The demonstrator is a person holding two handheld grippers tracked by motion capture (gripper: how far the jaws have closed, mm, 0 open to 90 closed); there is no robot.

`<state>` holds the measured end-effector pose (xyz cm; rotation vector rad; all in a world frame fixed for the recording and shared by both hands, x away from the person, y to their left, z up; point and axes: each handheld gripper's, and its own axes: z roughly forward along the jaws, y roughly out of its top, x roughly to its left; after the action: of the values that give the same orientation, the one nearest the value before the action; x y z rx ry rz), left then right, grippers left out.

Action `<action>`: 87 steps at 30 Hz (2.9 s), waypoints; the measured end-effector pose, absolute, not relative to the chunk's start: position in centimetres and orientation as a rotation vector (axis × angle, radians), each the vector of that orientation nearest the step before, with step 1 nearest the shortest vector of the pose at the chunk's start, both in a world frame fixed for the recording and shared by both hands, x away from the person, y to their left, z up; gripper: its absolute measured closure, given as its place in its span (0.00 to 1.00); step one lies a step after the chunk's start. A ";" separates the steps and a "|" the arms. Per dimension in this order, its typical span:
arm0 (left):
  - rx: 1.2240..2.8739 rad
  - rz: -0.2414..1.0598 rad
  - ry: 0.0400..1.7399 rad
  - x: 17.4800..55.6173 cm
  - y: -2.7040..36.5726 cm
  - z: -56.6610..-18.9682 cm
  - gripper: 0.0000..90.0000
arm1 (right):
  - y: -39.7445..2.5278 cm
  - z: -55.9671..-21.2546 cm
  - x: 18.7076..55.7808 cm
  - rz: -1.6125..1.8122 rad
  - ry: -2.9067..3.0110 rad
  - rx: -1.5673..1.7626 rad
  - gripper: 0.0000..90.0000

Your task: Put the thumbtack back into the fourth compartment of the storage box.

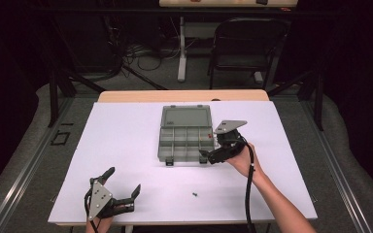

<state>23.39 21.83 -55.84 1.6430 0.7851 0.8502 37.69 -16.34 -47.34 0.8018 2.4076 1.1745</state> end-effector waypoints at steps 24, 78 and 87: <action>1.644 0.850 0.785 23.4 21.8 -55.9 0.00 | -15.4 -50.3 32.7 1.212 2.490 0.697 0.00; 1.644 0.849 0.783 23.4 21.8 -55.8 0.00 | -11.8 -55.0 29.8 1.005 2.828 0.553 0.92; 1.643 0.848 0.783 23.4 21.8 -55.8 0.00 | -11.9 -54.8 30.0 1.020 2.819 0.571 0.93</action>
<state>23.39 21.76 -55.84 1.6430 0.7831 0.8483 29.98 -11.94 -54.79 0.5707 2.8189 1.0200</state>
